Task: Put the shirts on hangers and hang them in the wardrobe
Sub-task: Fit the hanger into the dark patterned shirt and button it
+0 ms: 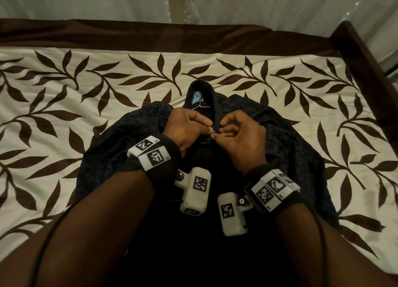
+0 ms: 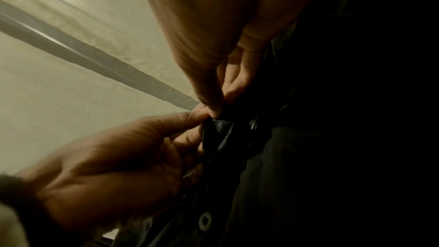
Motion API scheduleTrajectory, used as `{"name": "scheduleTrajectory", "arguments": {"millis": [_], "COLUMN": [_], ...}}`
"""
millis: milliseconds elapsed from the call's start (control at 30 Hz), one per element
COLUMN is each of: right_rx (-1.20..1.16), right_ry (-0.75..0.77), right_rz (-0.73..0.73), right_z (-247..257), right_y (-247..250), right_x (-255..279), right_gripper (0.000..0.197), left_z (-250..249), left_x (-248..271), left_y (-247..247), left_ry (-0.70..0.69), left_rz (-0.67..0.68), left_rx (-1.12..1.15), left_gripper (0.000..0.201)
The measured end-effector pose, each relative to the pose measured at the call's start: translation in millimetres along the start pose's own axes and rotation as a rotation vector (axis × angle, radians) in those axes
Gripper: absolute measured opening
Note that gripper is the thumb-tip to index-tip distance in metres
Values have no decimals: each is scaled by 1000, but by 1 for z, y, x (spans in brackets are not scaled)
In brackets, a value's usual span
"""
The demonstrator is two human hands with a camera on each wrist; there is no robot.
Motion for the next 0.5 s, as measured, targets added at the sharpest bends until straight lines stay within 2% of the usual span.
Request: {"name": "scheduleTrajectory", "arguments": {"millis": [133, 267, 333, 400, 467, 500], "right_rx": [140, 212, 224, 254, 275, 270], "right_ry": [144, 168, 159, 172, 203, 214], "right_rz": [-43, -53, -43, -13, 14, 21], "right_z": [-1, -3, -3, -2, -1, 0], "right_y": [-4, -5, -5, -4, -2, -1], "right_x": [3, 2, 0, -2, -3, -3], "right_gripper": [25, 25, 26, 27, 27, 26], "left_z": [0, 0, -4, -14, -26, -30], "left_x": [-2, -8, -6, -3, 0, 0], "left_y": [-2, -4, -1, 3, 5, 5], "left_ry": [18, -33, -166, -433, -649, -681], "left_rz": [-4, -2, -60, -114, 11, 126], "left_rx": [11, -117, -293, -520, -632, -662], "left_gripper": [16, 19, 28, 47, 62, 65]}}
Point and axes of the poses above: each hand's wrist, its own x-axis away from the middle knuckle, its own y-axis out of the back of the hand, z = x × y, the point moved 1 cm from there along -x, towards the middle knuckle, and after that the axes turned 10 degrees about y, right-handed, at the moved point
